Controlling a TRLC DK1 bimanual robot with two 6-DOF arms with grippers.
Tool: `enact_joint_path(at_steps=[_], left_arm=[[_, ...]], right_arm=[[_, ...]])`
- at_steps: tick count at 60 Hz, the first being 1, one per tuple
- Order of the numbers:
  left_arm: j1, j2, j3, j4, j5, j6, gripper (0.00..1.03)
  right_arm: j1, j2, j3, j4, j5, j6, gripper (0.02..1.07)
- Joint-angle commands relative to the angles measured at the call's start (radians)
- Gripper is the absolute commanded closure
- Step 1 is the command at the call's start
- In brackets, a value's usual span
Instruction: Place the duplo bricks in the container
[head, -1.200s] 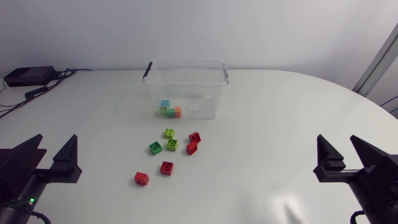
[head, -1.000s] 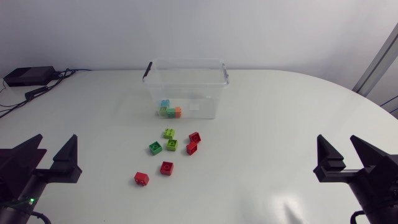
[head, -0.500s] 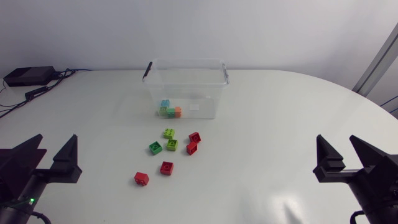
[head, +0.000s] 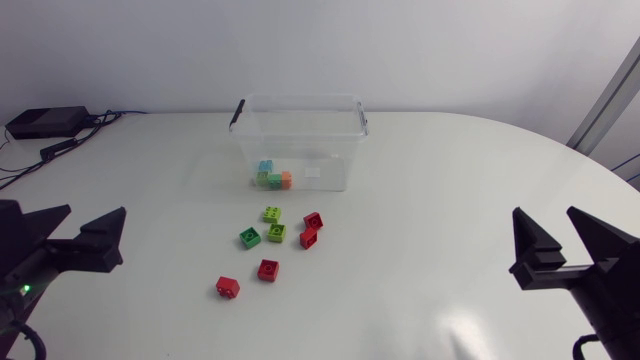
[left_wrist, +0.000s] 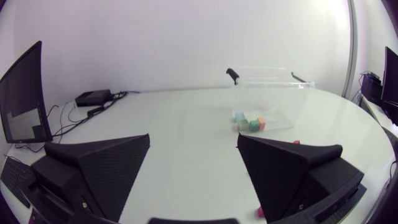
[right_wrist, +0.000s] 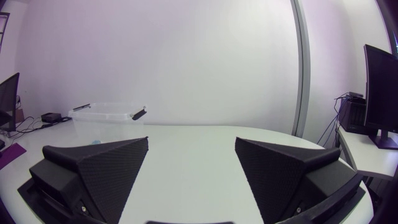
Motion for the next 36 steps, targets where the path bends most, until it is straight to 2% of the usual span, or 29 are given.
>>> enact_joint_path(at_steps=[1,8,15,24,31,36], left_arm=[[-0.012,0.129,0.096,-0.058,0.002,-0.007,0.06],[-0.043,0.353,0.241,-0.219,0.001,0.028,0.06],[-0.083,0.519,0.33,-0.308,0.024,0.051,0.06],[-0.173,0.732,0.451,-0.462,0.064,0.025,0.08],[-0.227,0.861,0.505,-0.535,0.111,0.014,0.07],[-0.253,0.947,0.525,-0.545,0.116,0.002,0.08]], right_arm=[[0.015,0.044,0.051,-0.017,0.002,0.003,0.06],[0.038,0.123,0.105,-0.036,0.003,-0.007,0.06],[0.071,0.211,0.16,-0.063,0.011,-0.007,0.06],[0.107,0.269,0.194,-0.068,0.04,0.01,0.06],[0.116,0.274,0.189,-0.069,0.049,0.03,0.06],[0.116,0.275,0.184,-0.069,0.051,0.039,0.06]])
